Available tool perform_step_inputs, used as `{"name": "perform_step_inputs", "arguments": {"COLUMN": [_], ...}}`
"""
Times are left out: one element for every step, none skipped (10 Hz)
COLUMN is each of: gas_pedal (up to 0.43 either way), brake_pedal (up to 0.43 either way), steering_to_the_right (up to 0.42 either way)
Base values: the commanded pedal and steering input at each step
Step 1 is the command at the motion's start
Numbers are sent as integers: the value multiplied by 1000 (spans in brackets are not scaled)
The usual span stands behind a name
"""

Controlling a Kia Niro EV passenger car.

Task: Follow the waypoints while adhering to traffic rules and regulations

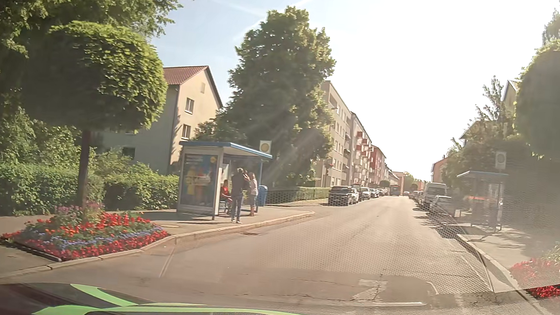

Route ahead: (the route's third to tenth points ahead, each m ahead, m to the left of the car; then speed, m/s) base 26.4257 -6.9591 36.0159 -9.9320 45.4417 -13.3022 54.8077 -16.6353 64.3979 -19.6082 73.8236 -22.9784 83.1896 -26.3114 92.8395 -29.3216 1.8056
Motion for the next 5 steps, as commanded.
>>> {"name": "perform_step_inputs", "arguments": {"gas_pedal": [39, 39, 39, 39, 39], "brake_pedal": [0, 0, 0, 0, 0], "steering_to_the_right": [711, 668, 597, 537, 511]}}
